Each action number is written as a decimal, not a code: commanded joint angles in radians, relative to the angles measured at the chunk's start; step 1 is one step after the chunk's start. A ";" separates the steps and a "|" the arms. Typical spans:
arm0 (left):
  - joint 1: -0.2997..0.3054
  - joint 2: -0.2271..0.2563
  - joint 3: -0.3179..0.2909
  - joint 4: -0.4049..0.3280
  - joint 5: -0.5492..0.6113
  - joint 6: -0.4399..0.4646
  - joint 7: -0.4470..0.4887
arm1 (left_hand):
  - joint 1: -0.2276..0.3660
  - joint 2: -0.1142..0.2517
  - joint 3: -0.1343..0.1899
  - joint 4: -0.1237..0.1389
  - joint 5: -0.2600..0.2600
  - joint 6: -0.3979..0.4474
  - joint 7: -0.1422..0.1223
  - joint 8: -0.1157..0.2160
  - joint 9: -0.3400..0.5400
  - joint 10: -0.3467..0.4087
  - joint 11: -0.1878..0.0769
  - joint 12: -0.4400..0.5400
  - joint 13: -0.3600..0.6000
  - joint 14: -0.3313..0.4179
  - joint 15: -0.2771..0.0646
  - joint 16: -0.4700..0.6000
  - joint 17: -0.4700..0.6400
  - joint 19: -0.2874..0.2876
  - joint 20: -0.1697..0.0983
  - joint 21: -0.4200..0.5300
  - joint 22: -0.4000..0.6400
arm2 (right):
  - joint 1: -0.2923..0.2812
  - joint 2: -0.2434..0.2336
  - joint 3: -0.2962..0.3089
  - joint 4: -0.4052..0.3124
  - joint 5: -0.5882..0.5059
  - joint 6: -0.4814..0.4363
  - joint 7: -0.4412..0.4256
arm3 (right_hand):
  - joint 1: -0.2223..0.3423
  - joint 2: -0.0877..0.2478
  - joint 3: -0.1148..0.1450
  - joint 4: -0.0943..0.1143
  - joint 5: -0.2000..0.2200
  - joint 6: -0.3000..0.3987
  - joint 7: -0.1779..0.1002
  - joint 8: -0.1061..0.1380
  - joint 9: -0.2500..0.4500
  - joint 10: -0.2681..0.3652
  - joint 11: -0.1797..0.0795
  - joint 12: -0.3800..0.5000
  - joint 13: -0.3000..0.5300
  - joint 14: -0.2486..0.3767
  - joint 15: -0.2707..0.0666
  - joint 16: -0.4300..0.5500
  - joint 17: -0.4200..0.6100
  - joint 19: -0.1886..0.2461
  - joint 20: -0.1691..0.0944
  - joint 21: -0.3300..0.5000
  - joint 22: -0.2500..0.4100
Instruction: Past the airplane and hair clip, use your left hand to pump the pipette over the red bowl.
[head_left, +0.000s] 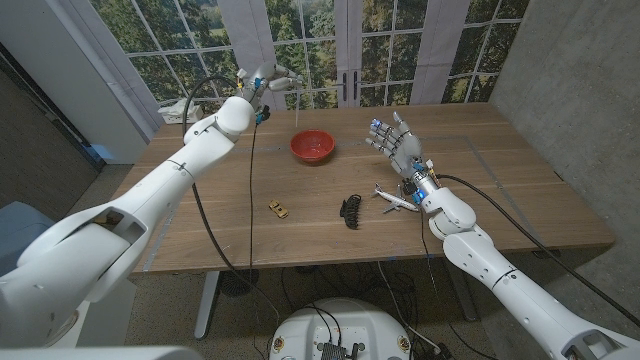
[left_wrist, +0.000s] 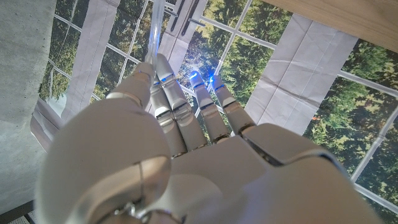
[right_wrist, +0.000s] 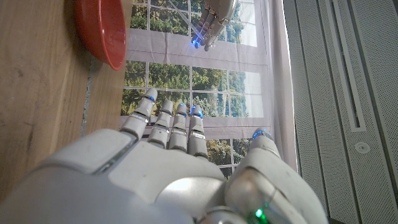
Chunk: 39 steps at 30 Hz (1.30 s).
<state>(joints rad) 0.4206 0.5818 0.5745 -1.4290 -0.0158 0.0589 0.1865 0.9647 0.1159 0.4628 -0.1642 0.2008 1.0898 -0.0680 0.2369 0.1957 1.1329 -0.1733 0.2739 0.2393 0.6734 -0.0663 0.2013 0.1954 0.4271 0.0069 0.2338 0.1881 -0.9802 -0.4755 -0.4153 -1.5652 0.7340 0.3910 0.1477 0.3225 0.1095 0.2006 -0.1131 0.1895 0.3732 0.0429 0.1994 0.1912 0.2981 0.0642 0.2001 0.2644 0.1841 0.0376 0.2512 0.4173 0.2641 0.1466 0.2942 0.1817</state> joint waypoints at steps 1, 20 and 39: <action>0.006 -0.004 -0.004 0.006 -0.003 -0.013 0.002 | 0.027 0.037 -0.002 0.016 0.010 0.002 -0.035 -0.005 0.007 0.028 -0.036 -0.010 -0.004 0.010 -0.163 0.001 0.000 0.009 0.002 0.002 0.005 | -0.002 -0.001 0.001 0.000 0.001 0.003 0.001 | 0.001 0.005 0.002 -0.009 0.006 0.003 0.005 0.001 0.001 0.002 0.001 0.006 0.000 0.007 0.006 -0.001 0.001 0.003 0.003 -0.001 0.003; 0.009 -0.011 -0.012 0.017 -0.017 -0.022 0.005 | -0.046 0.012 -0.014 0.036 0.007 -0.076 -0.038 -0.038 0.000 -0.062 -0.041 -0.062 -0.027 0.017 -0.155 -0.015 -0.012 0.010 0.014 0.002 0.005 | 0.006 0.004 -0.001 0.008 0.001 -0.001 0.002 | -0.002 0.005 0.004 -0.011 0.006 0.003 0.003 0.001 0.001 0.002 0.001 0.006 -0.004 0.007 0.005 -0.002 0.000 0.004 0.004 -0.005 0.003; 0.027 -0.013 -0.031 0.008 -0.063 -0.029 -0.001 | -0.092 -0.027 -0.033 0.036 0.001 -0.083 -0.025 -0.039 -0.005 -0.078 -0.040 -0.067 -0.033 0.017 -0.156 -0.015 -0.012 0.008 0.011 0.000 0.004 | 0.007 0.003 -0.001 0.007 0.006 -0.002 0.007 | -0.006 0.005 0.007 -0.014 0.006 0.004 0.003 0.001 0.001 0.001 0.002 0.007 -0.009 0.008 0.006 -0.003 -0.003 0.006 0.004 -0.010 0.003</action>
<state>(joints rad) 0.4337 0.5689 0.5561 -1.4083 -0.0564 0.0318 0.1813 0.8779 0.0933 0.4347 -0.1303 0.2029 1.0053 -0.0983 0.2012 0.1898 1.0586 -0.2142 0.2091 0.2043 0.6897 -0.0642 0.1848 0.1813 0.4364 0.0162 0.2338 0.1880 -0.9734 -0.4725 -0.4161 -1.5578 0.7353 0.3904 0.1504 0.3225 0.1095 0.2060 -0.1185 0.1894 0.3731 0.0429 0.1994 0.1912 0.2981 0.0642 0.2001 0.2551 0.1860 0.0395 0.2512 0.4126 0.2640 0.1466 0.2884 0.1817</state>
